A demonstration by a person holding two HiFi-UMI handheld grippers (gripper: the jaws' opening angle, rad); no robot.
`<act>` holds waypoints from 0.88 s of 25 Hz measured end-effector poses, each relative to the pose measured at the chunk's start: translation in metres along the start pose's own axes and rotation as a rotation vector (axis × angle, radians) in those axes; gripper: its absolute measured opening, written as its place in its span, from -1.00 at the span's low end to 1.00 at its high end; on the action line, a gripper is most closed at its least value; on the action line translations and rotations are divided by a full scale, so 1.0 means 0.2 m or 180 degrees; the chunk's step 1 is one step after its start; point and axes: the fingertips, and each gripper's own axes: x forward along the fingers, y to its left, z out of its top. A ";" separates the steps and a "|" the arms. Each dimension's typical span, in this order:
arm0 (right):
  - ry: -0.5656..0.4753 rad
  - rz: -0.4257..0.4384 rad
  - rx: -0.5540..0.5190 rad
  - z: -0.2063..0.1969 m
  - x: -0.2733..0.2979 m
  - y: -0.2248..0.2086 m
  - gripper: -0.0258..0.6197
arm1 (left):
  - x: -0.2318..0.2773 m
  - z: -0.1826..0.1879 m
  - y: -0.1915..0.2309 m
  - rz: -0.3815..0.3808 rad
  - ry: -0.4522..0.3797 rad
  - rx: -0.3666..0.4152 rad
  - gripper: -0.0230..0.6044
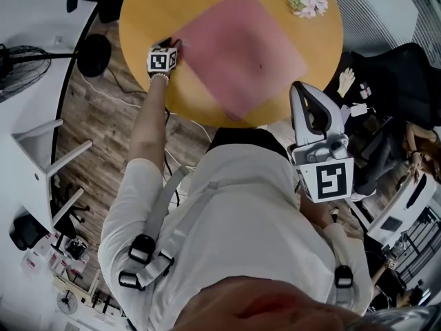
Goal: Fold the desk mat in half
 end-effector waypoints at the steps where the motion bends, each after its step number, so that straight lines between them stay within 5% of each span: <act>1: -0.0002 0.0012 0.0005 0.01 0.01 0.00 -0.91 | 0.00 0.00 -0.01 -0.0019 0.0017 0.0039 -0.53; 10: -0.0060 -0.0005 -0.0039 0.04 -0.01 0.01 -0.91 | -0.02 0.01 -0.07 -0.0052 0.0099 0.0249 -0.75; 22: -0.0145 -0.0019 -0.0141 0.07 -0.08 0.02 -0.91 | -0.09 0.06 -0.22 -0.0239 0.0084 0.0555 -0.78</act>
